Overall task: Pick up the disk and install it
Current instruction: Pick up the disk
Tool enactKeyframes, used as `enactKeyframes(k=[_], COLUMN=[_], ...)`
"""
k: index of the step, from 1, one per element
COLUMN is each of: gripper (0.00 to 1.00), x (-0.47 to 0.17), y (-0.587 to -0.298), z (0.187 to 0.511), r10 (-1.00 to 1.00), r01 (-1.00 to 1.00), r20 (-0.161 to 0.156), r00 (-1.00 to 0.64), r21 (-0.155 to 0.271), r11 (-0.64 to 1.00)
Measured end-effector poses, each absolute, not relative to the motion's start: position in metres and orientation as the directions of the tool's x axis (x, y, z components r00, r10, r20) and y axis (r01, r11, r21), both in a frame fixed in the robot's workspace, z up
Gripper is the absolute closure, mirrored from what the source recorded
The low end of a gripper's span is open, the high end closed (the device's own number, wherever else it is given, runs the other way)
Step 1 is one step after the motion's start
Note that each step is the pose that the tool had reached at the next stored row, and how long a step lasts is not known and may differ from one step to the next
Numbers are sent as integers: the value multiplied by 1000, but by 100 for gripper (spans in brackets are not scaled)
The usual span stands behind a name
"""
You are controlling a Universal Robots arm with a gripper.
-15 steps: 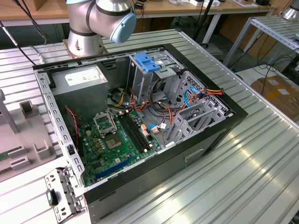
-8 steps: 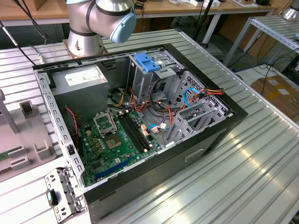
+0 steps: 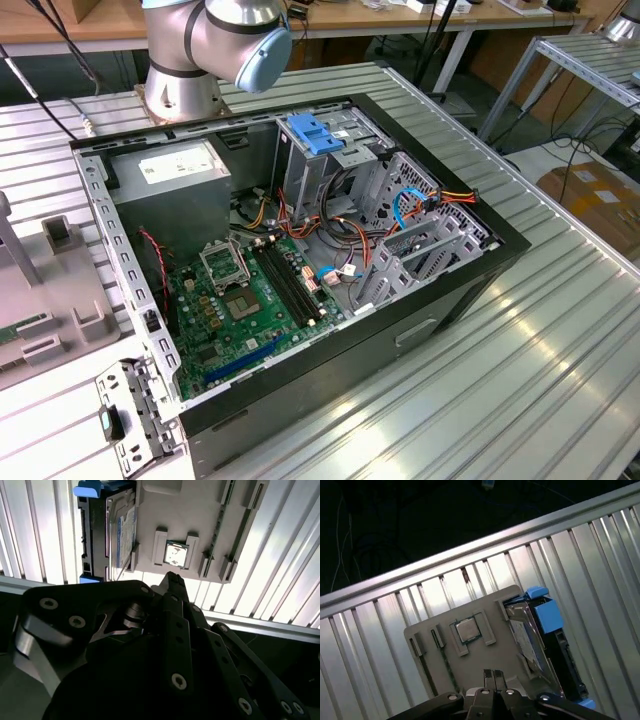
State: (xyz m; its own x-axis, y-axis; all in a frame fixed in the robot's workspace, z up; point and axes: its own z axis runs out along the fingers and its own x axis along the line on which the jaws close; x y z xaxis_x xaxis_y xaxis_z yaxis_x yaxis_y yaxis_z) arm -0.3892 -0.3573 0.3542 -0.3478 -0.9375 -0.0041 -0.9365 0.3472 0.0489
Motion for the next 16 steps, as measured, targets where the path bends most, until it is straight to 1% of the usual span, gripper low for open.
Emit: enactKeyframes(k=[10,16], gripper=[89,89], x=[-389,-389], y=[-357,-357], z=[354,354], r10=[-963,-967], r01=[-962,-966], r20=[-4,-7], r00=[-270,-256], r21=[49,50], r11=[269,255])
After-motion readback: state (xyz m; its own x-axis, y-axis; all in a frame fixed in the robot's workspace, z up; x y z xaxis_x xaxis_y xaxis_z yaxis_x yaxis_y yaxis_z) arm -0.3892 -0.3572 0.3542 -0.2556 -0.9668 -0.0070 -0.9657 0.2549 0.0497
